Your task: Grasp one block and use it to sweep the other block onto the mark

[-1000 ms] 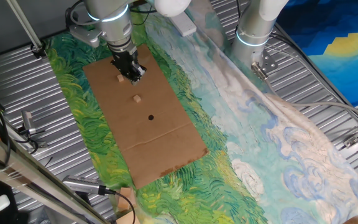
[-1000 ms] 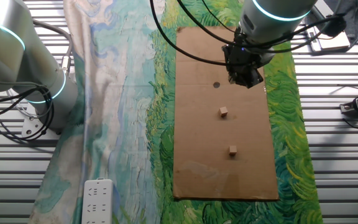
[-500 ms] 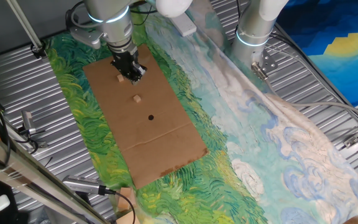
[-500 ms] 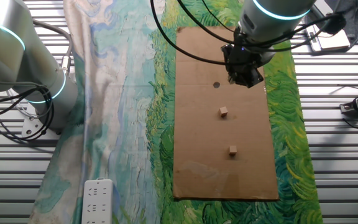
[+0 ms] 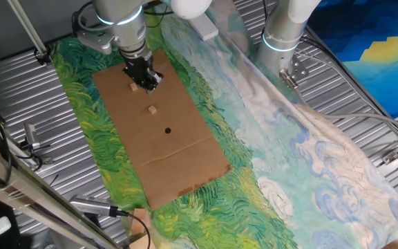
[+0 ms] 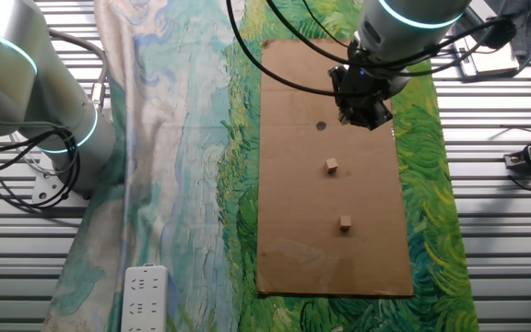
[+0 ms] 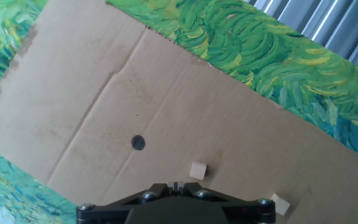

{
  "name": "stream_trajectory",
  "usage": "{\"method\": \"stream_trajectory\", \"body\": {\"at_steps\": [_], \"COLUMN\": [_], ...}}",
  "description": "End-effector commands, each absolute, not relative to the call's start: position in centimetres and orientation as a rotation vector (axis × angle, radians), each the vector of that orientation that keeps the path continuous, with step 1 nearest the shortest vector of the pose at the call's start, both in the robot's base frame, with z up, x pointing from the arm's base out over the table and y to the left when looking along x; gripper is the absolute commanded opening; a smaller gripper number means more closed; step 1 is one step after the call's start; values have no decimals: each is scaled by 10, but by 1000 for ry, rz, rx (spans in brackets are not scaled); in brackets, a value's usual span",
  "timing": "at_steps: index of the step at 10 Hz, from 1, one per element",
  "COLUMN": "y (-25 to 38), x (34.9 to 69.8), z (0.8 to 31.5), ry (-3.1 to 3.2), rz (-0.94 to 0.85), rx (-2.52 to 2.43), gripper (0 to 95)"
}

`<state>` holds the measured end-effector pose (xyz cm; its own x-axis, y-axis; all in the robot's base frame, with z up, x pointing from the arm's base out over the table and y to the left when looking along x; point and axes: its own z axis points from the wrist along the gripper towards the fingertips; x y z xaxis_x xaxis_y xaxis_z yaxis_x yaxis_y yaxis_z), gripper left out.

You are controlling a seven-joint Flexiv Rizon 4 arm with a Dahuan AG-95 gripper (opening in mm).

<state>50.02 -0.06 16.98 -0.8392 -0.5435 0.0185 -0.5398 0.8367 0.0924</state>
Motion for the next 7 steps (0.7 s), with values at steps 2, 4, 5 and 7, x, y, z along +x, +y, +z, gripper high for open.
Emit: {"method": "stream_trajectory", "body": {"at_steps": [2,4,5,7], "y": [0,0,0,0], "x": [500,500,500,500], "z": [170,170,170,170], "ry": [-2966,-2965,-2961,-2955], "rz": [-136,-137,-137,-133], "rx": [882,883,894,904], "gripper": [0,0,0,0]}}
